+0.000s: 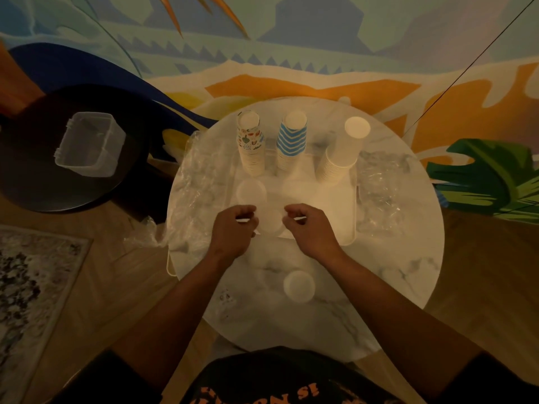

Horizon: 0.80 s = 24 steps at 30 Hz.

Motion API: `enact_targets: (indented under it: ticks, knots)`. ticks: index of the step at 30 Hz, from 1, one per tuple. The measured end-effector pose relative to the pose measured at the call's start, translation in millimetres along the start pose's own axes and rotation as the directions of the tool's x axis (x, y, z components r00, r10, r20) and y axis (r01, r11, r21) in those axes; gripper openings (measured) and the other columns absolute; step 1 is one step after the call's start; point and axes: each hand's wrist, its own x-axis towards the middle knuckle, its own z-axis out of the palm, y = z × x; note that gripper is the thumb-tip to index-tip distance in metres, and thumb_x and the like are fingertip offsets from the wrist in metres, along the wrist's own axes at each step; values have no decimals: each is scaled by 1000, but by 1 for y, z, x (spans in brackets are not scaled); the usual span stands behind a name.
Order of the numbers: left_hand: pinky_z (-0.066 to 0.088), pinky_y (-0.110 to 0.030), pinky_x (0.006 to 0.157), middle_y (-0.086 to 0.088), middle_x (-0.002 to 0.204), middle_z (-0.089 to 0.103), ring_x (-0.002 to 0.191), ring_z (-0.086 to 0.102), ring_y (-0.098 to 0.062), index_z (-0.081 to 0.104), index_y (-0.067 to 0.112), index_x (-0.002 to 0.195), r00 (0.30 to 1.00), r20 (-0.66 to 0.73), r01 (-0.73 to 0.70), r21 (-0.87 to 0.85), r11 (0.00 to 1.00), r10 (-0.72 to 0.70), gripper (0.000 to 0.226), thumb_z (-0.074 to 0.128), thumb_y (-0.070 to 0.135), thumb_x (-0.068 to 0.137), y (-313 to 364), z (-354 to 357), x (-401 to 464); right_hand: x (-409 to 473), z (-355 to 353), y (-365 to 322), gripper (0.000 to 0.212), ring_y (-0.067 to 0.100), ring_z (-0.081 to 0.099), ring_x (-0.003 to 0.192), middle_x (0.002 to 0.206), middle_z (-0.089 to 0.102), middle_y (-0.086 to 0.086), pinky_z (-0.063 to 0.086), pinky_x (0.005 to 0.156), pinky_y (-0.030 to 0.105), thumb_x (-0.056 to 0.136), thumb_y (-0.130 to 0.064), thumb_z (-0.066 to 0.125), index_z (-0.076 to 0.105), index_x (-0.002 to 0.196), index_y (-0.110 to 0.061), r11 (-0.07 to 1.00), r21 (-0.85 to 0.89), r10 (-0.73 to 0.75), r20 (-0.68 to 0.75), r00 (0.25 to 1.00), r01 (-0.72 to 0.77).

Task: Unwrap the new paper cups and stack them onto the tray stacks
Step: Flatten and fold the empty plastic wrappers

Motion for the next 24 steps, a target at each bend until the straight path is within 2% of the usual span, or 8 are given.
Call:
enact_targets:
  ticks: [2, 5, 7, 9, 13, 16, 18, 24]
  knots:
    - [59, -19, 65, 7, 98, 70, 69, 68, -3, 72, 17, 116, 999, -45, -28, 18, 999, 29, 24, 70, 9, 93, 4, -6, 12, 13, 5, -11, 25, -5, 62, 76, 98, 68, -11, 43, 70, 3, 92, -19, 72, 73, 117, -17, 1000, -2, -24, -8, 1000, 24]
    - [60, -19, 66, 5, 100, 70, 68, 66, 0, 73, 15, 118, 992, -104, -67, 43, 997, 72, 25, 69, 10, 94, 9, -12, 29, 33, 15, -24, 24, 6, 67, 82, 99, 70, -6, 53, 81, 22, 91, -18, 72, 73, 115, -15, 999, 10, -41, -19, 999, 41]
    - [62, -27, 76, 4, 102, 70, 79, 69, -5, 73, 13, 118, 989, -124, -79, 65, 995, 86, 25, 69, 9, 94, 11, -15, 41, 45, 23, -30, 23, 14, 70, 89, 100, 72, -4, 57, 88, 32, 92, -18, 71, 73, 114, -14, 999, 21, -29, -15, 999, 29]
    - [60, -36, 87, -1, 108, 72, 91, 69, -13, 73, 11, 119, 987, -137, -74, 78, 994, 84, 26, 68, 9, 94, 10, -18, 52, 56, 31, -34, 22, 16, 71, 92, 102, 73, -2, 58, 91, 38, 92, -19, 71, 73, 113, -13, 999, 29, -16, -11, 1000, 16]
    - [52, -26, 89, -8, 118, 72, 95, 64, -11, 72, 9, 121, 988, -141, -49, 131, 990, 67, 29, 64, 4, 94, 7, -20, 67, 69, 43, -38, 25, 15, 69, 94, 108, 74, 3, 55, 94, 33, 92, -18, 70, 73, 115, -11, 1000, -14, -11, -13, 1000, 10]
    - [57, -38, 93, -5, 115, 71, 98, 68, -16, 72, 12, 121, 991, -128, -20, 129, 991, 37, 31, 65, 5, 92, 4, -18, 72, 74, 47, -39, 25, 13, 67, 96, 112, 74, 4, 50, 90, 25, 93, -17, 69, 73, 117, -10, 998, -67, -15, -18, 1000, 14]
    - [59, -46, 90, -1, 111, 70, 99, 69, -19, 71, 14, 121, 993, -119, -12, 121, 993, 27, 31, 66, 7, 91, 1, -17, 73, 76, 48, -38, 26, 15, 67, 99, 114, 73, 4, 49, 91, 24, 94, -17, 68, 72, 119, -10, 996, -86, -18, -18, 1000, 16]
    - [60, -47, 89, -2, 114, 72, 100, 69, -18, 71, 13, 121, 993, -116, -21, 147, 989, 38, 30, 67, 10, 92, 0, -19, 79, 82, 50, -36, 28, 9, 63, 101, 118, 72, 1, 46, 91, 22, 95, -20, 67, 71, 122, -12, 995, -94, -30, -5, 1000, 29]
